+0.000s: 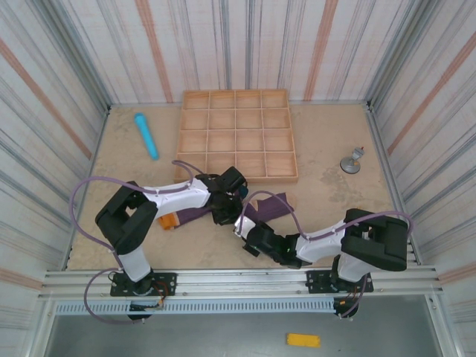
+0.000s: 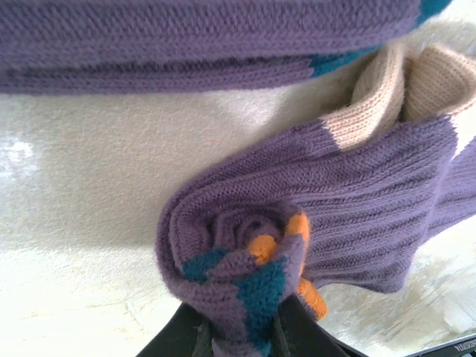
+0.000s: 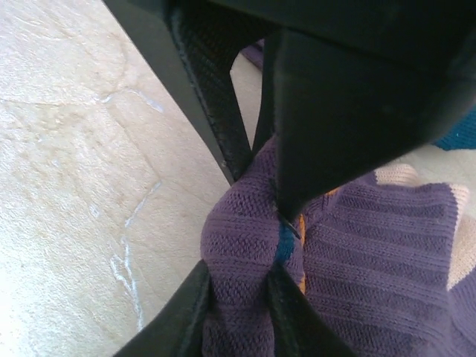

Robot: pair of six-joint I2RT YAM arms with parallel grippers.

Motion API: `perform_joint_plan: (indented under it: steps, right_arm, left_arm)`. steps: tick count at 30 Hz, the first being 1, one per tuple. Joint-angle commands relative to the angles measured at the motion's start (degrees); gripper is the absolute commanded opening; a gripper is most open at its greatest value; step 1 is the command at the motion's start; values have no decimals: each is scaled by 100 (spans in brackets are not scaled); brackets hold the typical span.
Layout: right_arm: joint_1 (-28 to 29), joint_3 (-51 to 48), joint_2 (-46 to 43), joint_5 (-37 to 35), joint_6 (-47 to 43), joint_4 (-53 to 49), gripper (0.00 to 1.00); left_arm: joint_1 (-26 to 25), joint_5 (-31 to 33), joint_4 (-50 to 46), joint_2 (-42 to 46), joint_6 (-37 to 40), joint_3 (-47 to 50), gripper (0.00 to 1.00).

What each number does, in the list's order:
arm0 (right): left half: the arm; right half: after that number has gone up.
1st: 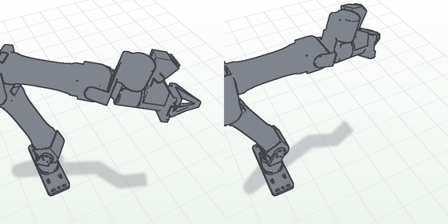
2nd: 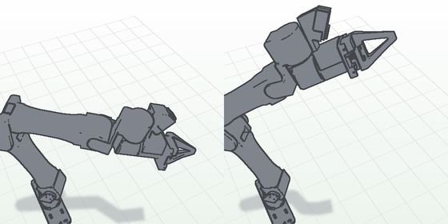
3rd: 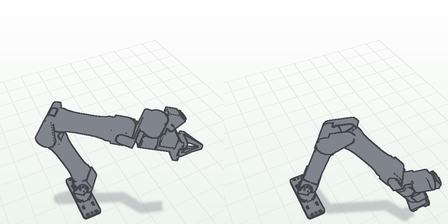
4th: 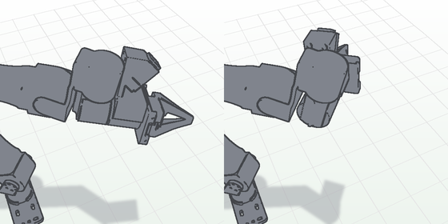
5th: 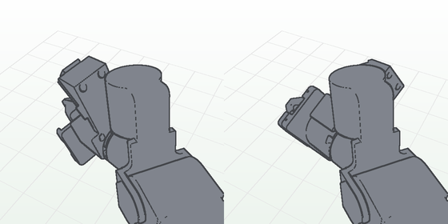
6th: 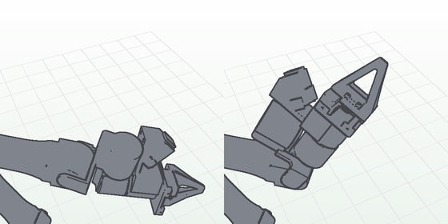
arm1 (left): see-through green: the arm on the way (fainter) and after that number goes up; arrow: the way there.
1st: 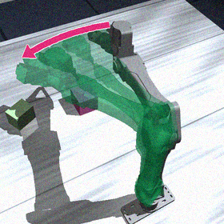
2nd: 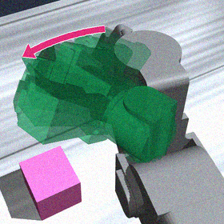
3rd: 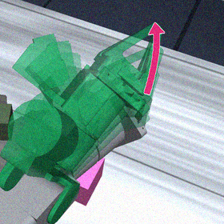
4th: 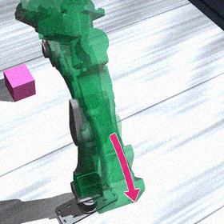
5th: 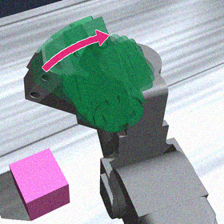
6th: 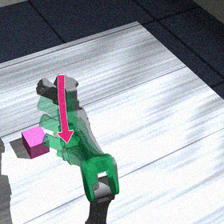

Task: Roll the socks

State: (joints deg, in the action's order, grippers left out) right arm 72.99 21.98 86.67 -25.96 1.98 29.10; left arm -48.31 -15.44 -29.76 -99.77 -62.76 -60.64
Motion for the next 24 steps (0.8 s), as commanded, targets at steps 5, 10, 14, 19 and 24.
perform_joint_plan:
  steps: [5,10,14,19,24]
  right_arm:
    - [-402,-126,-1,774,818,-203,0]
    - [-995,-488,-274,1985,1276,98,0]
    - [-1439,-613,-321,2687,1715,154,0]
    - [-1955,-786,-194,3465,2415,360,0]
    - [-2515,-985,41,4333,3096,833,0]
  left_arm:
    - [-11,-199,383,172,-114,309,29]
    - [-3,67,603,607,-192,489,75]
    - [-81,303,1093,995,-278,779,76]
    - [-183,618,1534,1402,-237,1177,72]
    - [-205,666,2124,1564,-153,1647,66]
